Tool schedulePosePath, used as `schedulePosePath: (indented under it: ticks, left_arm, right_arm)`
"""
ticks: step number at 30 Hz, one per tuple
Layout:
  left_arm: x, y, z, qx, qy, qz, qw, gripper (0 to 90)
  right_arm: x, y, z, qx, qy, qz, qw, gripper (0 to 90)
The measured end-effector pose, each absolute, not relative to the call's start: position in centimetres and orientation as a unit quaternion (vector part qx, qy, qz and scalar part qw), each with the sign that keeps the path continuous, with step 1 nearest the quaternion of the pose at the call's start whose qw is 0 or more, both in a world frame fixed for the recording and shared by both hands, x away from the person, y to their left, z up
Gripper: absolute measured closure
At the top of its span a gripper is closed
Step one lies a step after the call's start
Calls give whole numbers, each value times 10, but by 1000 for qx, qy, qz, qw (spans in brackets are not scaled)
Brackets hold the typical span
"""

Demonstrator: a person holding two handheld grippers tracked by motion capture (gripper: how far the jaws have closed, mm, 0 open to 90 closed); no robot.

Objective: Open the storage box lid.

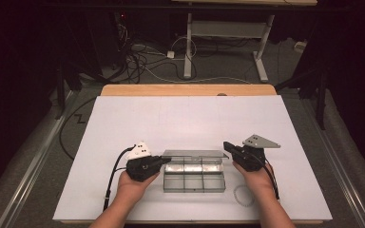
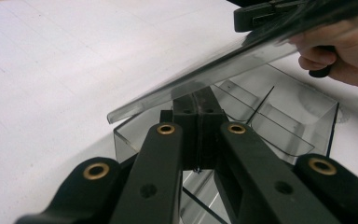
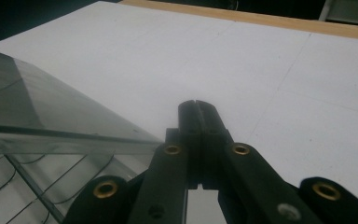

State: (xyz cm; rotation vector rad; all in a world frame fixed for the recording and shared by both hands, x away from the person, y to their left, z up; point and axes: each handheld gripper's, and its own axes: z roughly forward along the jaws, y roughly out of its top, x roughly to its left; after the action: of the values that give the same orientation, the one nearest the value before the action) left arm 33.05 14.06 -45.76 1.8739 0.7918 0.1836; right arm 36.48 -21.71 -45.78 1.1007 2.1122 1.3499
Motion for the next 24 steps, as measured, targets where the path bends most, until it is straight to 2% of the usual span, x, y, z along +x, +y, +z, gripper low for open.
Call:
schedulePosePath:
  ticks: [24]
  left_arm:
    - [347,137,-451,777,341,80,523,882]
  right_arm:
    - [374,-209,-438,386,737,511,216,900]
